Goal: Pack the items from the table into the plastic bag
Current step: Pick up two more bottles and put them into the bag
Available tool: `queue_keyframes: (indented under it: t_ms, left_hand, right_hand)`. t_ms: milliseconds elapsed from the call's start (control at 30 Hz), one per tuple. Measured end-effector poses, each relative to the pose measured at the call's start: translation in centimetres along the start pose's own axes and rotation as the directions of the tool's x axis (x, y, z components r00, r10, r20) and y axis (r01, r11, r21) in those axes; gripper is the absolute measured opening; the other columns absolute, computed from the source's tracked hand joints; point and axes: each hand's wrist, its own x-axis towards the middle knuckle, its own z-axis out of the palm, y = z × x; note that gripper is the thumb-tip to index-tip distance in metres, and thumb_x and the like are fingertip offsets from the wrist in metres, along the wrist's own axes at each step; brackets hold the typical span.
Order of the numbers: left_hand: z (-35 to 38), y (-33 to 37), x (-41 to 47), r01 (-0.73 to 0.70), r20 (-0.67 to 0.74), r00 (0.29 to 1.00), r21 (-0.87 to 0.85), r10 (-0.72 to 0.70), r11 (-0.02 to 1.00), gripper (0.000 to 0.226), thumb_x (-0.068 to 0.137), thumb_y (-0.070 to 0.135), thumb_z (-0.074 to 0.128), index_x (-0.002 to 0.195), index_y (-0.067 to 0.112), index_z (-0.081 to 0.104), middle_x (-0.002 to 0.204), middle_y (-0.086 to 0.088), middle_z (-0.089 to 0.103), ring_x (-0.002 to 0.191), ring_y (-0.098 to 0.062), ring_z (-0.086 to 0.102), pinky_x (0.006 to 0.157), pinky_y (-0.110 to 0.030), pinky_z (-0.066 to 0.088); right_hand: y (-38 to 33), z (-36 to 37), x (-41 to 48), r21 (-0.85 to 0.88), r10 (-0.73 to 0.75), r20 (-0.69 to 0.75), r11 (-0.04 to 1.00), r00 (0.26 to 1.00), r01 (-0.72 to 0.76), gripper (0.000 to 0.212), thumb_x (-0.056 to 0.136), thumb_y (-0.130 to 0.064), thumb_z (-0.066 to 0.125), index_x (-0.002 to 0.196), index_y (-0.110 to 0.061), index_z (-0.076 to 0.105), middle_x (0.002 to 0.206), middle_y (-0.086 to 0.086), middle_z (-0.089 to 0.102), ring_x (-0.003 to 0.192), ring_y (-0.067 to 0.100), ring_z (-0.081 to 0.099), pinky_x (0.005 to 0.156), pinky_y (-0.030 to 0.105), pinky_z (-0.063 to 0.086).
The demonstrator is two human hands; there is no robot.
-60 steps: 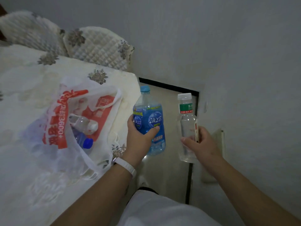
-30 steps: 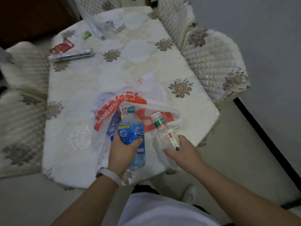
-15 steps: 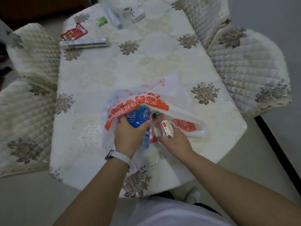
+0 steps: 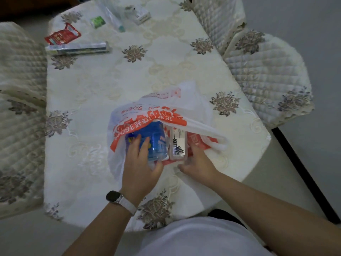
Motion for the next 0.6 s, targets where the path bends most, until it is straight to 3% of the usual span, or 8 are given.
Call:
queue_keyframes:
  t_ms: [100,200,267,367,467,600]
  left_hand:
    - [0.2,-1.3,-0.3,0.004,-0.027,1.000,0.044,-0.003,0.999,0.069,0.083,0.018,0.075,0.142,0.000,0.045,0.141,-0.023,0.048,0.131,-0.040,0.045,0.106,-0.053,0.044]
    - [0.1,-1.8,0.1,0.002,-0.028,1.000,0.076,0.001,0.997,0.062,0.088,0.021,0.070,0.141,-0.001,0.046,0.138,-0.023,0.051,0.127,-0.040,0.048,0.105,-0.052,0.044]
    - [0.0,-1.8,0.3,0.015,-0.024,1.000,0.076,-0.013,0.997,0.061,0.089,0.019,0.068,0.142,0.000,0.045,0.139,-0.020,0.052,0.126,-0.037,0.048,0.106,-0.050,0.043]
    - [0.0,-1.5,0.4,0.086,-0.025,0.996,0.047,-0.085,0.995,0.062,0.088,0.015,0.066,0.144,0.007,0.042,0.139,-0.012,0.052,0.124,-0.031,0.050,0.102,-0.046,0.047]
    - [-0.1,-1.3,0.4,0.168,-0.007,0.986,0.028,-0.167,0.985,0.064,0.088,0.014,0.065,0.146,0.010,0.038,0.136,-0.010,0.054,0.121,-0.030,0.053,0.092,-0.044,0.050]
    - [-0.2,-1.1,-0.4,0.206,0.026,0.978,0.049,-0.208,0.977,0.066,0.092,0.016,0.061,0.151,0.008,0.034,0.147,-0.012,0.046,0.133,-0.030,0.045,0.104,-0.043,0.043]
  right_hand:
    - [-0.4,0.0,0.2,-0.010,-0.031,-0.014,0.999,0.999,0.031,0.072,0.071,-0.038,0.078,0.133,-0.040,0.040,0.126,-0.014,0.057,0.111,0.003,0.057,0.089,0.029,0.052]
    - [-1.1,-0.5,1.1,-0.087,-0.049,-0.052,0.995,0.997,0.045,0.074,0.071,-0.045,0.072,0.137,-0.031,0.042,0.132,-0.005,0.056,0.118,0.015,0.055,0.092,0.038,0.050]
    - [-0.7,-0.9,1.7,-0.170,-0.065,-0.044,0.984,0.997,0.056,0.073,0.074,-0.033,0.071,0.141,-0.024,0.042,0.138,0.005,0.054,0.124,0.025,0.051,0.095,0.039,0.048]
    - [-0.2,-1.2,2.5,-0.287,0.005,-0.030,0.958,1.000,-0.013,0.050,0.078,-0.021,0.064,0.127,-0.013,0.057,0.121,0.014,0.065,0.111,0.034,0.059,0.086,0.039,0.050]
    - [-0.6,-1.1,3.1,-0.321,0.040,-0.033,0.946,0.999,-0.048,0.051,0.078,-0.037,0.057,0.123,-0.012,0.058,0.114,0.015,0.067,0.106,0.034,0.061,0.087,0.042,0.051]
    - [-0.8,-0.7,2.7,-0.296,0.023,-0.037,0.954,0.999,-0.033,0.061,0.073,-0.049,0.049,0.124,-0.018,0.056,0.116,0.009,0.066,0.108,0.031,0.061,0.088,0.041,0.052]
